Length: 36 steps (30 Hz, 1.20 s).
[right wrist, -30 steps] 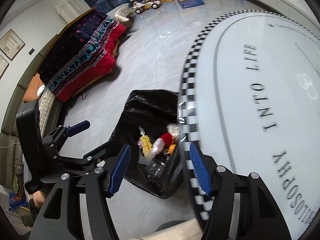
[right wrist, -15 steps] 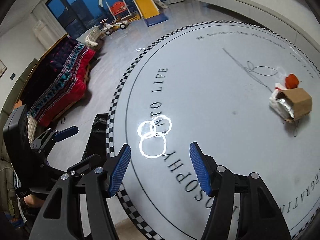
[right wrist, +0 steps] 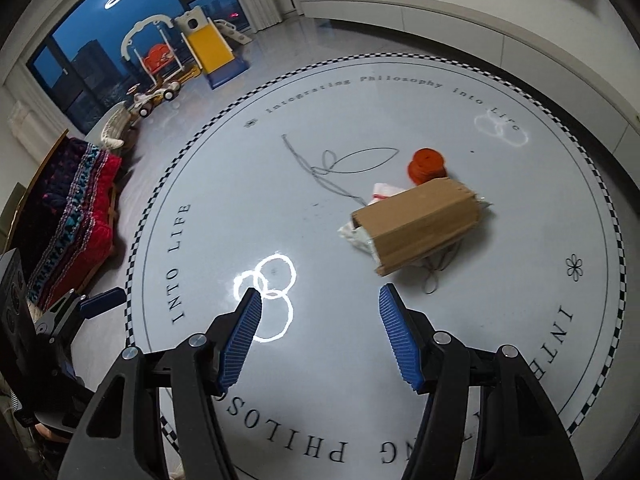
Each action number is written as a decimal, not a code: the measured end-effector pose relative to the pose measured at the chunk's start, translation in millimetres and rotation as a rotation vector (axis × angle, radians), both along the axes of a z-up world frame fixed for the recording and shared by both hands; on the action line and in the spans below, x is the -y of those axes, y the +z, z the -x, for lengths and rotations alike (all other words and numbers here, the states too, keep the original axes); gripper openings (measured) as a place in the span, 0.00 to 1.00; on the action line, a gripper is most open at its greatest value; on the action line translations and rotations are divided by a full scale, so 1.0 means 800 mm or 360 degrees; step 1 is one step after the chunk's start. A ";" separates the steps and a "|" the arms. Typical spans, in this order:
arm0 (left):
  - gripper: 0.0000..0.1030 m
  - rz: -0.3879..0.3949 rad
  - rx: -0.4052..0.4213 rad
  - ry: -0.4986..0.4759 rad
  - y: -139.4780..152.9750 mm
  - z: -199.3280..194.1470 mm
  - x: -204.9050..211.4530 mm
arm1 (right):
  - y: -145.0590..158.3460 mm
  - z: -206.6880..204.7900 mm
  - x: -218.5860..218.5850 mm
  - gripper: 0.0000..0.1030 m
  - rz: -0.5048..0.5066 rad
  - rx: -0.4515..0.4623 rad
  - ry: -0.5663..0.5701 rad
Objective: Collect trash
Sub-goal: 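Grasp the brown cardboard piece with the right gripper and lift it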
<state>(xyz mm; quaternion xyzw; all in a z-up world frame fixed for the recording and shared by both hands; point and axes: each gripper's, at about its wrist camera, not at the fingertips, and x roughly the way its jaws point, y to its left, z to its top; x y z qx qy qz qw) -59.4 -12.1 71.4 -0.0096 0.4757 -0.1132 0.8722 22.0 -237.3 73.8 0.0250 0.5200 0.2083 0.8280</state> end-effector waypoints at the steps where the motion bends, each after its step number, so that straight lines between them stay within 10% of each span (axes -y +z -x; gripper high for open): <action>1: 0.94 0.0008 -0.0006 -0.0008 0.000 -0.008 0.006 | -0.001 -0.007 0.012 0.61 0.0002 -0.0005 -0.0023; 13: 0.94 0.0018 -0.0054 -0.0105 -0.007 -0.075 0.053 | -0.023 -0.107 0.087 0.61 0.0002 -0.0100 -0.0160; 32: 0.94 -0.0008 -0.0096 -0.0140 -0.022 -0.115 0.067 | -0.064 -0.147 0.058 0.71 -0.0052 -0.0154 0.0031; 36: 0.94 0.0003 -0.0102 -0.0116 -0.021 -0.108 0.058 | -0.062 -0.133 0.045 0.55 0.0009 -0.0139 0.0136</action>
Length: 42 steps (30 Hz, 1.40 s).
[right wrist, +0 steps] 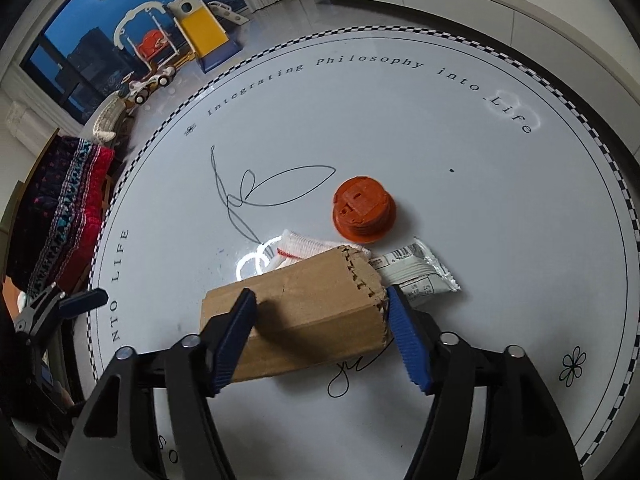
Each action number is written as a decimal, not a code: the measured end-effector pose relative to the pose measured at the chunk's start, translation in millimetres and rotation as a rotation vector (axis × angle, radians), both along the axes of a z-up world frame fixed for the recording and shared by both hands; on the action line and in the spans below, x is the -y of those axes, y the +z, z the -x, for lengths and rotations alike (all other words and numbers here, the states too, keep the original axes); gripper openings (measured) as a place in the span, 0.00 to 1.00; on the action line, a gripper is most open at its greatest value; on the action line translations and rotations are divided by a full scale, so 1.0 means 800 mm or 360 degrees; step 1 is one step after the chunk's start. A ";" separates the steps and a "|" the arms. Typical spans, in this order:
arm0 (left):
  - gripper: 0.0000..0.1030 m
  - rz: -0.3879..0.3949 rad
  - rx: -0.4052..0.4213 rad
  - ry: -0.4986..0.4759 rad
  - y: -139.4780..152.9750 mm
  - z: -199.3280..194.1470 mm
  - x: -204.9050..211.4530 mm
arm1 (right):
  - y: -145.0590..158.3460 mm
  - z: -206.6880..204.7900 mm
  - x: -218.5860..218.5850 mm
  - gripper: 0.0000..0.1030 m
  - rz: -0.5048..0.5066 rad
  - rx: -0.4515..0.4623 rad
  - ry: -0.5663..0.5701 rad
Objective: Collect trash
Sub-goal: 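Grasp the brown cardboard piece with the right gripper and lift it, then grasp the silver snack wrapper with the left gripper while the right gripper holds the cardboard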
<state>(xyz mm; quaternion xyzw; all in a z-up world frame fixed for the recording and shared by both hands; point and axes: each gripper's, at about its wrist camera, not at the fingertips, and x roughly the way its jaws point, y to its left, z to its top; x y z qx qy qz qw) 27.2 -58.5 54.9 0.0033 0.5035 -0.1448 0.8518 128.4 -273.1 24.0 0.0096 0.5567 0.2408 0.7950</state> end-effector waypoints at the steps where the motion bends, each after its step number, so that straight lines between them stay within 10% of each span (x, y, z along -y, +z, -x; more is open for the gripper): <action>1: 0.94 0.0002 0.0000 0.0005 0.001 0.002 -0.002 | 0.001 0.004 -0.003 0.46 0.0009 0.0004 0.0020; 19: 0.94 -0.0003 0.0056 0.0125 0.019 0.051 -0.044 | 0.058 0.079 -0.062 0.06 -0.0195 0.0019 0.0149; 42: 0.94 -0.0130 0.0030 -0.0110 -0.003 -0.014 0.052 | 0.113 0.055 0.067 0.05 -0.0297 0.0177 -0.0211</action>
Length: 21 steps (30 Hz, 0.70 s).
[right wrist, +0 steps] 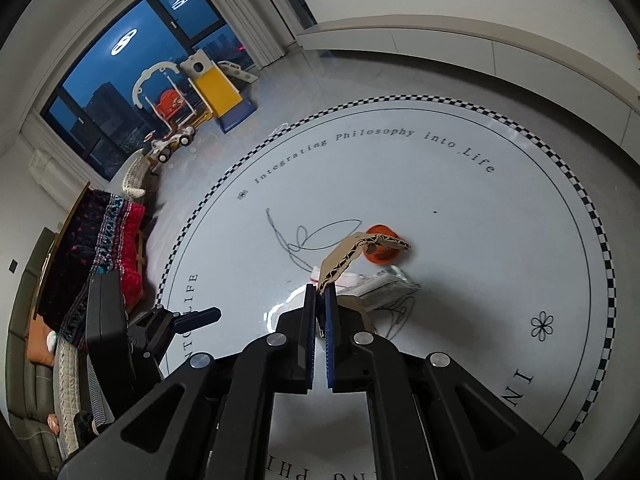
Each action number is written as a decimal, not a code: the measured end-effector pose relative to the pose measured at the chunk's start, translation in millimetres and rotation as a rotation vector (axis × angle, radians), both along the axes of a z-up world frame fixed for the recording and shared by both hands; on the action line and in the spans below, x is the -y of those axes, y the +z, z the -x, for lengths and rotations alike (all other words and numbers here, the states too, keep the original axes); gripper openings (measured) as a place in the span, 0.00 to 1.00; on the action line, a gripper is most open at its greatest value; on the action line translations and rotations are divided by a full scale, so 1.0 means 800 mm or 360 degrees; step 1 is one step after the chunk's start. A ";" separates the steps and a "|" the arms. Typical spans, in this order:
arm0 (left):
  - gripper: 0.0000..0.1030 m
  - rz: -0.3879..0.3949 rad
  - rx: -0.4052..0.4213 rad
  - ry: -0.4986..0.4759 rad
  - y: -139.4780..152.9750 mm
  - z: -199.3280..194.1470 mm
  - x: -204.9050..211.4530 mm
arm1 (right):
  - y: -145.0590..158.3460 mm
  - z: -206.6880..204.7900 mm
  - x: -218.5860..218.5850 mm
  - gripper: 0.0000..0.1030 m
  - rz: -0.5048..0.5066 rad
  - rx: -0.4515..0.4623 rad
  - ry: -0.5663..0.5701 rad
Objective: Collect trash
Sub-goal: 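Grasp the silver snack wrapper with the left gripper while the right gripper holds the cardboard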
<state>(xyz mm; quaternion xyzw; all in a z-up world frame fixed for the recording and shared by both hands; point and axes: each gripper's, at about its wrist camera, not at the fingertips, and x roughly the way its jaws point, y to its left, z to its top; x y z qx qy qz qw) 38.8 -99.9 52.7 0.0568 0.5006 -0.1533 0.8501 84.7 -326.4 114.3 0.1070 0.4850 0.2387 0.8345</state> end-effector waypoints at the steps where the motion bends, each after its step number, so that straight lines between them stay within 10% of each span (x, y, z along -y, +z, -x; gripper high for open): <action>1: 0.94 -0.0008 -0.0011 -0.0012 -0.004 -0.006 0.005 | -0.003 -0.003 0.008 0.05 0.0006 -0.0010 -0.0022; 15: 0.91 -0.0261 0.0029 -0.0182 -0.044 -0.067 0.079 | -0.035 -0.035 0.082 0.05 0.0165 -0.0019 -0.0292; 21: 0.42 -0.0175 -0.0019 -0.0154 -0.058 -0.087 0.071 | -0.037 -0.050 0.075 0.05 0.0142 -0.0008 -0.0305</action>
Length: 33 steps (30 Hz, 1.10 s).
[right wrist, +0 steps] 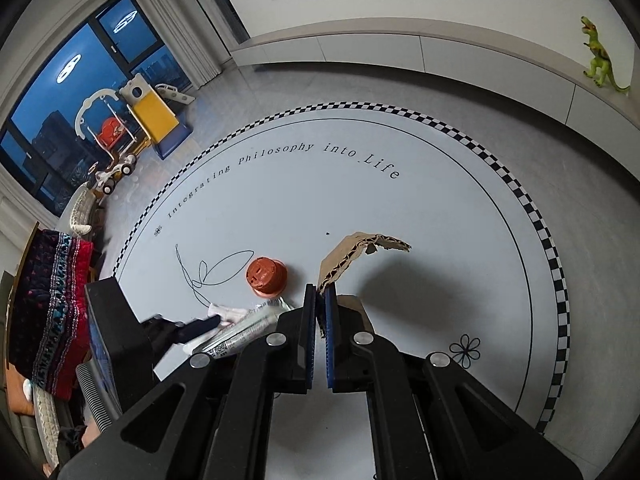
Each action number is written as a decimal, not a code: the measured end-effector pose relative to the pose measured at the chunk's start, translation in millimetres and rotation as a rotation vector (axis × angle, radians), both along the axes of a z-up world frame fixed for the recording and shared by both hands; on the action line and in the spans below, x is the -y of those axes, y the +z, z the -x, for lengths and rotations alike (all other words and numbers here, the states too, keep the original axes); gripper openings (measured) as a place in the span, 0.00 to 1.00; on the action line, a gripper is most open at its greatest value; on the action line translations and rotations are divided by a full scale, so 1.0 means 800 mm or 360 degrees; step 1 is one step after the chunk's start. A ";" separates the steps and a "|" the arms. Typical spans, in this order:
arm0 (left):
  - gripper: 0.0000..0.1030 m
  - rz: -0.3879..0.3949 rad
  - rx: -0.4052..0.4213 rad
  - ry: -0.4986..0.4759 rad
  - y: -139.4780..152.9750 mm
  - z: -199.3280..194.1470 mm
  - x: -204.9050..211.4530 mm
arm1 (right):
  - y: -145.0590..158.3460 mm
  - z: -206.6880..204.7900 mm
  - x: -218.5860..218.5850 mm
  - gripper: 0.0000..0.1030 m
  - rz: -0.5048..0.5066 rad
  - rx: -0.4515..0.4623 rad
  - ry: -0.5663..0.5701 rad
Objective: Collect trash
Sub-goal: 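Grasp the silver snack wrapper with the left gripper while the right gripper holds the cardboard, then carry the snack wrapper and cardboard over the trash bag and release both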
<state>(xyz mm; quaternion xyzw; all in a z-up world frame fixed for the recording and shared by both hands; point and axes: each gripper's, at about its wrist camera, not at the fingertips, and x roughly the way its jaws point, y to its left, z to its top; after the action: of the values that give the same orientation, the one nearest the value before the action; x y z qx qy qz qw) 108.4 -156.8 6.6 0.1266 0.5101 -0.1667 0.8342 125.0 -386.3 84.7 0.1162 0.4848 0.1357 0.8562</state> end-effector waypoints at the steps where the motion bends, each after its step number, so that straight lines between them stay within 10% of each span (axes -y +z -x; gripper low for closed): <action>1: 0.41 0.0013 0.0003 0.0008 -0.002 -0.003 -0.001 | 0.000 0.000 -0.003 0.05 -0.0004 -0.0001 0.0000; 33: 0.29 0.0174 0.0208 0.0227 0.070 0.137 -0.135 | 0.027 0.101 -0.153 0.05 -0.0107 0.0042 0.0258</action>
<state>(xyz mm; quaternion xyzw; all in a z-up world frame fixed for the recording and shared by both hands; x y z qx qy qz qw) -1.1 -49.1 62.2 0.0549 0.4525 -0.1259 0.8811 44.1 -263.9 106.1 0.1034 0.4764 0.2222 0.8444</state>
